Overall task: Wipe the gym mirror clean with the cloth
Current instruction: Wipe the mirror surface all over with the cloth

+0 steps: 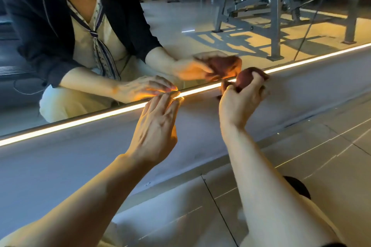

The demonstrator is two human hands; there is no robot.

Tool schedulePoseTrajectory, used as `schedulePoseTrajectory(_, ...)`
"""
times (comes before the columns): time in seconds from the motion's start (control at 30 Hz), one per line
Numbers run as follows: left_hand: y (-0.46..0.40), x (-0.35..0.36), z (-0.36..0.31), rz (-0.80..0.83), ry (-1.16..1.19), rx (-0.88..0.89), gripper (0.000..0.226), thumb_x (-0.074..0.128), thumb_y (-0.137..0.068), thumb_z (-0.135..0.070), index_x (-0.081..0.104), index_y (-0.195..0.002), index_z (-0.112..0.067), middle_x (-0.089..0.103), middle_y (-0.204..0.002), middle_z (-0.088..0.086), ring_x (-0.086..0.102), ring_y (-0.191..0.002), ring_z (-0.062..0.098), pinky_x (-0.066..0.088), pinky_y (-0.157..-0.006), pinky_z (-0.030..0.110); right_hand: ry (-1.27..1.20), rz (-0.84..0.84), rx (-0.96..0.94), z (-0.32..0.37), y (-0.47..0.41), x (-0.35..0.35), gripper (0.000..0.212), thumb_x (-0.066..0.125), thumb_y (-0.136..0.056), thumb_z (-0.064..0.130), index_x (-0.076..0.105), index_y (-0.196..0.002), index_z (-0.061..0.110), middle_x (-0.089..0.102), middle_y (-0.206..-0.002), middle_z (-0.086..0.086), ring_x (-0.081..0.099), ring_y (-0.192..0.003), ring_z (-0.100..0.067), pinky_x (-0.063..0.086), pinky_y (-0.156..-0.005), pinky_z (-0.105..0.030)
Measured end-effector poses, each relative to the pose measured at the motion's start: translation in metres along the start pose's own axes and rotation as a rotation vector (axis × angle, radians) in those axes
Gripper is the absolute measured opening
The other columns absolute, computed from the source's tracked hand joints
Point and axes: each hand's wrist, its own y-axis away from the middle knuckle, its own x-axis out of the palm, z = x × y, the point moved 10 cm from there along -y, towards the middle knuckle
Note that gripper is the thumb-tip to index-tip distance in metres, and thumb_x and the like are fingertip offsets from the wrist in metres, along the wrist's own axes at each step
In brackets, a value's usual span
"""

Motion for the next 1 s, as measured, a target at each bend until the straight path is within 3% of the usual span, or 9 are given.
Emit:
schedulePoseTrajectory(0.1, 0.008, -0.006, 0.010, 0.012, -0.017, -0.005, 0.058, 0.048, -0.072, 0.009, 0.059, -0.129, 0.002, 0.054, -0.134, 0.021, 0.047, -0.119, 0.037, 0.041, -0.101, 0.045, 0.074, 0.144, -0.177, 0.022, 0.018, 0.021, 0.050, 0.059, -0.073, -0.012, 0.063, -0.120, 0.006, 0.051, -0.131, -0.022, 0.054, -0.115, -0.043, 0.044, -0.101, -0.045)
schedulePoseTrajectory(0.23, 0.012, -0.012, 0.015, 0.019, 0.012, 0.004, 0.058, 0.051, -0.073, 0.010, 0.059, -0.129, -0.003, 0.053, -0.135, 0.016, 0.047, -0.117, 0.033, 0.042, -0.099, 0.044, -0.025, 0.509, -0.259, 0.038, 0.086, 0.049, 0.040, 0.058, -0.076, -0.011, 0.070, -0.104, 0.014, 0.045, -0.107, 0.009, 0.056, -0.102, -0.027, 0.053, -0.080, -0.022)
schedulePoseTrajectory(0.33, 0.013, -0.015, 0.015, 0.029, 0.034, -0.009, 0.061, 0.045, -0.073, 0.009, 0.058, -0.132, -0.002, 0.052, -0.137, 0.017, 0.048, -0.120, 0.036, 0.044, -0.101, 0.046, -0.027, 0.286, -0.236, 0.036, 0.072, 0.029, 0.045, 0.055, -0.074, -0.013, 0.069, -0.109, 0.011, 0.046, -0.110, 0.003, 0.053, -0.102, -0.019, 0.044, -0.089, -0.012)
schedulePoseTrajectory(0.4, 0.014, -0.017, 0.016, 0.029, 0.025, -0.024, 0.062, 0.052, -0.071, 0.014, 0.057, -0.131, 0.003, 0.053, -0.134, 0.021, 0.049, -0.118, 0.039, 0.046, -0.100, 0.050, -0.028, 0.099, -0.148, 0.021, 0.047, 0.011, 0.055, 0.053, -0.073, -0.017, 0.065, -0.121, 0.007, 0.046, -0.120, -0.007, 0.054, -0.114, -0.028, 0.049, -0.099, -0.031)
schedulePoseTrajectory(0.47, 0.016, -0.019, 0.019, 0.022, 0.017, -0.038, 0.059, 0.054, -0.071, 0.013, 0.058, -0.129, 0.005, 0.055, -0.132, 0.022, 0.051, -0.116, 0.038, 0.046, -0.101, 0.048, 0.010, 0.089, -0.121, 0.009, 0.032, 0.011, 0.057, 0.054, -0.073, -0.018, 0.065, -0.124, 0.005, 0.048, -0.129, -0.016, 0.053, -0.119, -0.037, 0.050, -0.101, -0.041)
schedulePoseTrajectory(0.53, 0.019, -0.023, 0.022, 0.006, 0.000, -0.043, 0.056, 0.049, -0.072, 0.008, 0.060, -0.127, 0.004, 0.057, -0.130, 0.020, 0.052, -0.114, 0.036, 0.045, -0.101, 0.046, 0.052, 0.188, -0.202, 0.016, 0.043, 0.025, 0.051, 0.057, -0.071, -0.015, 0.069, -0.117, 0.005, 0.052, -0.126, -0.016, 0.056, -0.115, -0.038, 0.045, -0.100, -0.027)
schedulePoseTrajectory(0.7, 0.021, -0.025, 0.024, 0.002, -0.023, -0.030, 0.058, 0.030, -0.078, -0.006, 0.060, -0.128, -0.002, 0.057, -0.130, 0.015, 0.053, -0.116, 0.034, 0.039, -0.104, 0.038, -0.025, 0.517, -0.391, 0.046, 0.105, 0.054, 0.035, 0.056, -0.071, 0.003, 0.076, -0.100, 0.010, 0.047, -0.109, 0.005, 0.053, -0.104, -0.018, 0.042, -0.093, -0.013)
schedulePoseTrajectory(0.87, 0.027, -0.028, 0.029, 0.015, -0.054, -0.065, 0.056, 0.032, -0.077, -0.003, 0.061, -0.125, 0.001, 0.059, -0.124, 0.017, 0.054, -0.111, 0.035, 0.042, -0.101, 0.042, -0.050, 0.064, -0.110, 0.015, 0.056, 0.014, 0.046, 0.049, -0.072, -0.009, 0.071, -0.109, 0.008, 0.055, -0.114, -0.015, 0.054, -0.105, -0.026, 0.034, -0.087, -0.005)
schedulePoseTrajectory(1.0, 0.038, -0.037, 0.038, 0.010, -0.058, -0.080, 0.060, 0.028, -0.078, -0.007, 0.060, -0.128, 0.001, 0.058, -0.130, 0.017, 0.052, -0.115, 0.034, 0.036, -0.102, 0.036, -0.017, 0.130, -0.083, 0.013, 0.062, 0.026, 0.045, 0.050, -0.074, -0.015, 0.068, -0.111, 0.004, 0.056, -0.118, -0.020, 0.047, -0.103, -0.014, 0.027, -0.079, 0.006)
